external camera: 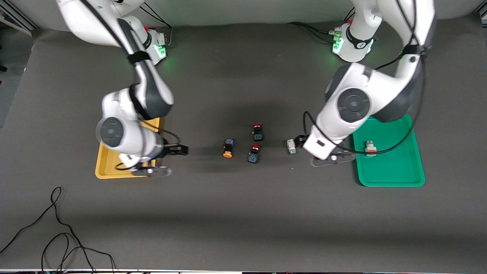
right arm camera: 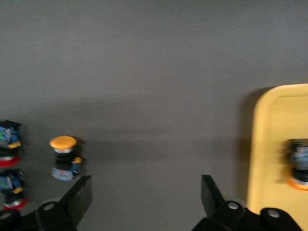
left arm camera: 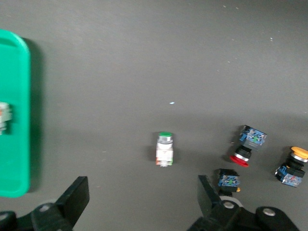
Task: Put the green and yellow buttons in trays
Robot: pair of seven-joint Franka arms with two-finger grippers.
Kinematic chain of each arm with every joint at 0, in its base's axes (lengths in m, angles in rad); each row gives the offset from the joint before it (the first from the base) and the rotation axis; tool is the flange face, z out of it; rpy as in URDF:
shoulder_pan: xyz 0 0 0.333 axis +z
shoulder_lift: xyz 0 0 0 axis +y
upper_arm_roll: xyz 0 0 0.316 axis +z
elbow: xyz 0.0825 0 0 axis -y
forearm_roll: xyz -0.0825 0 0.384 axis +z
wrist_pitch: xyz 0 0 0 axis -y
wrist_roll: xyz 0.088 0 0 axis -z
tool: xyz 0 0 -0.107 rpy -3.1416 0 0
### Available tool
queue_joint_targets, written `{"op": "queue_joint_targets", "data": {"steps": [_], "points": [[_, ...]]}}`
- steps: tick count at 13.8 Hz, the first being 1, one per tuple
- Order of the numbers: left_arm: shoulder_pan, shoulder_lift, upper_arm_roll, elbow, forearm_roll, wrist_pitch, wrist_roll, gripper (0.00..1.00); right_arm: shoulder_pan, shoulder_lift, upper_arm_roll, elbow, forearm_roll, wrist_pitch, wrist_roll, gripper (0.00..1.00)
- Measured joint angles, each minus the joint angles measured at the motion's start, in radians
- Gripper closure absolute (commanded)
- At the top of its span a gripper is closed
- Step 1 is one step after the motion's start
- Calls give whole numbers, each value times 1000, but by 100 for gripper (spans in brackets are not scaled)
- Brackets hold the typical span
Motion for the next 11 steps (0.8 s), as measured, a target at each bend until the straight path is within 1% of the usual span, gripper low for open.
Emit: {"op": "queue_joint_targets", "data": {"steps": [3,5,6,8,9,10,11], "points": [[-29,70,1,-87,0,157,-13,0,47,100,2,90,0,13,115,0],[-44,123,1,-153,0,278,-37,0,83,156,3,115,0,69,194,0],[-53,150,1,-170,1,314,-49,0,101,181,4,118,0,101,221,0],[-63,185,1,-180,1,334,-60,1,126,225,5,119,2,170,239,0],[-63,194,2,-182,1,334,-62,3,129,246,10,120,5,206,241,0],[-63,197,3,-185,1,334,-62,9,131,265,19,121,7,237,241,0],[-63,200,4,-190,1,334,-63,21,138,284,26,122,9,263,241,0]]}}
